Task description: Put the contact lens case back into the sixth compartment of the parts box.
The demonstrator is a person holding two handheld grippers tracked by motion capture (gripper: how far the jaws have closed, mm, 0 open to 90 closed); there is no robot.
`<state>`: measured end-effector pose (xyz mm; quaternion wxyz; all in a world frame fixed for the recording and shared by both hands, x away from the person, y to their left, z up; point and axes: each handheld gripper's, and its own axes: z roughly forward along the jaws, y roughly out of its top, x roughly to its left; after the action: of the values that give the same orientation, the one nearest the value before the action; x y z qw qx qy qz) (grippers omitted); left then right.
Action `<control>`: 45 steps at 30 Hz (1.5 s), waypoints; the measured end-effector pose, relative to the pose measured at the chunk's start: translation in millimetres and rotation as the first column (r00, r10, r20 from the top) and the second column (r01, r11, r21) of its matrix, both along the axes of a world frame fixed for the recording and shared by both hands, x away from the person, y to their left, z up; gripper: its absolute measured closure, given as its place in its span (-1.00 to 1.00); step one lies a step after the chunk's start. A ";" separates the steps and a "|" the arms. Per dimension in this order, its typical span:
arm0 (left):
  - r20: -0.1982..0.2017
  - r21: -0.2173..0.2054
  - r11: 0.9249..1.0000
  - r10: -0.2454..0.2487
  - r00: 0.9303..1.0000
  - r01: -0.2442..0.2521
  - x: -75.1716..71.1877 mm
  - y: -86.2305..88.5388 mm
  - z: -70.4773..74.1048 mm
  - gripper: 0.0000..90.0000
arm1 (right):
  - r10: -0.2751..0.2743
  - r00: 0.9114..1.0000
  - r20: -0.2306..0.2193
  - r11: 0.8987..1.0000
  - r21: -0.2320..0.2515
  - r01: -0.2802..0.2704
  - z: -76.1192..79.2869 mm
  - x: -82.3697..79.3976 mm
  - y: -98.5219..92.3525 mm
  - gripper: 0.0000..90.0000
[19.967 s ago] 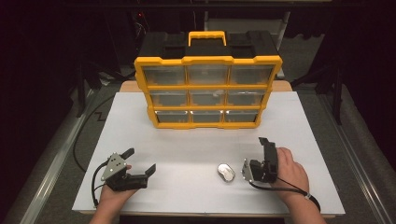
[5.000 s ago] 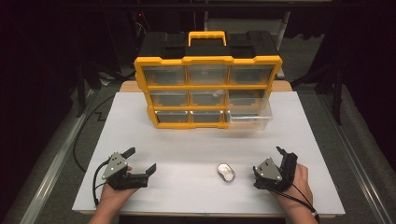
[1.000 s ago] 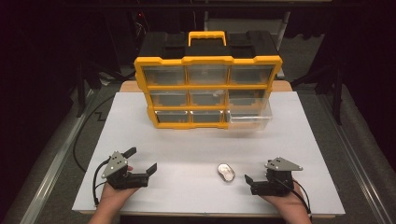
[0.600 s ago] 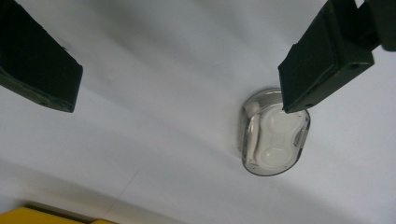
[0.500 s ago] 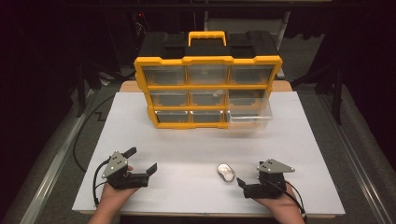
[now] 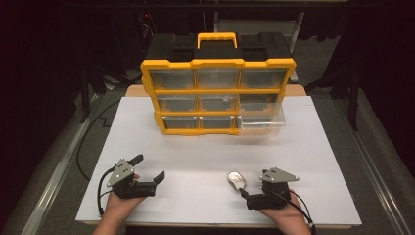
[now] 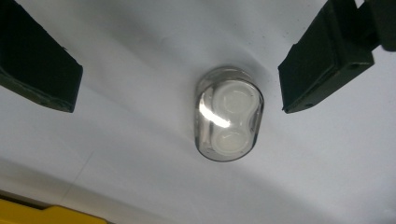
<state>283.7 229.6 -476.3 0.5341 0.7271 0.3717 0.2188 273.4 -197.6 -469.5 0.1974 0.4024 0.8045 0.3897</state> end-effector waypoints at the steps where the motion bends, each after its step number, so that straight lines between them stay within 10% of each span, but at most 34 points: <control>1: 0.000 0.001 1.000 0.000 1.000 0.000 0.0 0.0 0.0 -0.99 | 0.001 1.000 0.000 1.000 -0.001 -0.001 0.0 0.2 2.0 -1.00; 23: 0.000 0.010 1.000 -0.001 1.000 0.001 0.3 0.1 -0.6 -0.99 | -0.014 1.000 0.011 1.000 0.012 0.014 1.9 20.0 38.3 -0.91; 45: 0.002 0.002 1.000 0.001 1.000 -0.001 0.4 1.4 -0.1 -0.99 | -0.007 0.999 -0.042 0.999 -0.047 0.005 -7.8 15.0 47.2 -0.20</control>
<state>284.0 231.0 -476.4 0.5338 0.7270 0.3715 0.2202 288.4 -150.4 -477.4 0.1910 0.4081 0.8162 0.3617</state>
